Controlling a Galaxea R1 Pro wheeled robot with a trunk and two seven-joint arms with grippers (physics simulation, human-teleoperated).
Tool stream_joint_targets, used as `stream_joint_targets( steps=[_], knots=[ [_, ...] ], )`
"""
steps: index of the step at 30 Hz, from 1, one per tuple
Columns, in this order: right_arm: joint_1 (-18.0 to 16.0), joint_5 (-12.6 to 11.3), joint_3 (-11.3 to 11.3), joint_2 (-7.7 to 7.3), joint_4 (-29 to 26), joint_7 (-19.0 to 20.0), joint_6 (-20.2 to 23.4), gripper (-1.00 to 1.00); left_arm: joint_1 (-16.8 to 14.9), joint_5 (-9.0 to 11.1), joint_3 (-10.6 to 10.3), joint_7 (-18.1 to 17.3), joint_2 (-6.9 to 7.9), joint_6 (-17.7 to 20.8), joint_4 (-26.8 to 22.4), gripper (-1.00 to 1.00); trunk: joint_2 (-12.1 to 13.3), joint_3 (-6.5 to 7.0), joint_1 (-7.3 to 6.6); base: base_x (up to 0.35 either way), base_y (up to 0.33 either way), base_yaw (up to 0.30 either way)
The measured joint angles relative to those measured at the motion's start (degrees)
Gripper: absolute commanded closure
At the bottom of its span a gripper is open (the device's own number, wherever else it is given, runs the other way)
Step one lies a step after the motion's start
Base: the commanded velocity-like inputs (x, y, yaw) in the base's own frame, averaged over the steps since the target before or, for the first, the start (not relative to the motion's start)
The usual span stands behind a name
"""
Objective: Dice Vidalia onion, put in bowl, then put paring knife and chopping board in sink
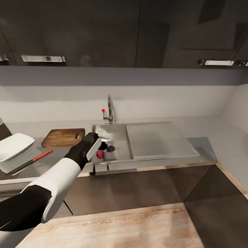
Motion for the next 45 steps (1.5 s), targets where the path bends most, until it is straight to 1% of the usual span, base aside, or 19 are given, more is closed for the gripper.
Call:
stream_joint_targets(
  steps=[11, 14, 18, 23, 29, 31, 34, 36, 45],
  knots=[
    [0.0, 0.0, -0.01, 0.0, 0.0, 0.0, 0.0, -1.0, 0.04, 0.11, -0.05, -0.13, -0.51, -0.06, 0.56, -1.0, -0.01, -1.01, -0.01, 0.073, -0.002, 0.0],
    [0.0, 0.0, -0.03, 0.0, -0.01, 0.0, 0.0, -1.0, 0.07, 0.15, -0.1, -0.18, -0.82, -0.03, 0.54, -1.0, -0.01, -1.28, -0.01, 0.101, -0.164, 0.0],
    [0.0, 0.0, -0.02, 0.0, -0.01, 0.0, 0.0, -1.0, 0.06, 0.22, -0.05, -0.23, -0.79, -0.02, 0.59, -1.0, -0.01, -1.54, -0.01, 0.095, -0.192, 0.0],
    [0.0, 0.0, 0.01, 0.0, 0.0, 0.0, 0.0, -1.0, 0.1, 1.93, 0.0, -0.26, -0.71, -0.09, 1.24, -1.0, -0.01, -1.59, 0.0, 0.025, -0.033, 0.0],
    [0.0, 0.0, -0.01, 0.0, 0.0, 0.0, 0.0, -1.0, 0.11, 2.66, 0.01, -0.31, -0.67, -0.16, 1.88, -1.0, -0.01, -1.62, -0.01, 0.046, -0.005, 0.023],
    [-0.01, 0.0, -0.01, 0.0, 0.01, 0.0, 0.0, -1.0, 0.12, 2.75, 0.06, -0.27, -0.53, -1.52, 3.07, -1.0, -0.01, -1.68, -0.02, 0.171, 0.0, 0.124],
    [-0.01, 0.0, -0.01, 0.0, 0.01, -0.03, 0.0, -1.0, 0.12, 2.92, 0.14, -0.18, -0.46, -4.82, 4.93, -1.0, -0.01, -1.81, -0.02, 0.2, 0.0, 0.145],
    [-0.01, 0.0, 0.0, 0.0, 0.01, -0.07, 0.0, -1.0, 0.12, 3.52, 0.2, -0.19, -0.44, -6.91, 6.93, -1.0, -0.01, -1.91, -0.02, 0.249, 0.0, 0.158],
    [-0.01, 0.0, -0.01, 0.0, 0.01, -0.08, 0.0, -1.0, 0.12, 3.85, 0.17, -0.2, -0.51, -7.38, 7.45, -1.0, -0.01, -2.39, -0.03, 0.263, 0.0, 0.16]
  ],
)
